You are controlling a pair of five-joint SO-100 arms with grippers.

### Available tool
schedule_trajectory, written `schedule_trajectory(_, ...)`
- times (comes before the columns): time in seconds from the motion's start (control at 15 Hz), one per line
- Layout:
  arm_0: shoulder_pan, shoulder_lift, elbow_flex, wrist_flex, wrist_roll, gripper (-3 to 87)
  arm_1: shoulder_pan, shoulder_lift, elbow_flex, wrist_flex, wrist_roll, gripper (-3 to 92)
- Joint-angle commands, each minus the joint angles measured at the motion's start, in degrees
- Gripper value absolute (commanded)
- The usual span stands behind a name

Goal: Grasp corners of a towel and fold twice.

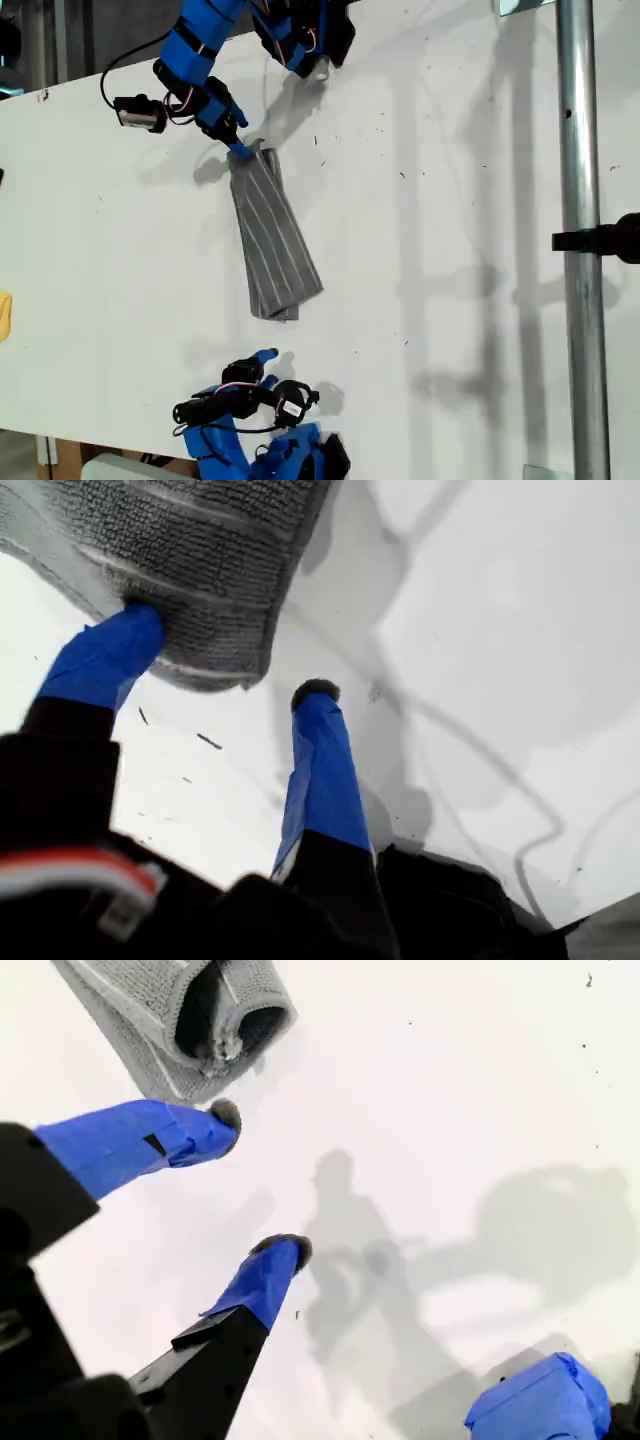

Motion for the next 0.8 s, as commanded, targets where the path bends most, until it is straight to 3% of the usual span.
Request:
schedule_trajectory(0.0, 3.4, 11.3, 3.1, -0.4, -2.8, 19.1, -3.2, 3.6, 0.2, -1.1, 1.4, 30.5)
schedule_trajectory(0.13, 7.0, 20.4, 7.8, -2.3, -5.4, 18.6, -5.9, 13.1, 2.1, -2.6, 3.7, 31.7)
schedule_trajectory(0.33, 13.4, 31.6, 15.4, -6.9, -8.3, 16.7, -3.1, 29.6, 6.2, 5.3, 11.5, 32.0)
schedule_trajectory(0.53, 22.1, 58.0, 36.0, -20.7, -8.4, 7.5, -10.7, 42.9, 17.3, 6.6, 26.2, 32.7)
schedule_trajectory(0.73, 27.0, 85.7, 53.1, -17.2, -15.2, -0.4, -20.3, 51.9, 21.3, 10.1, 36.6, 31.4)
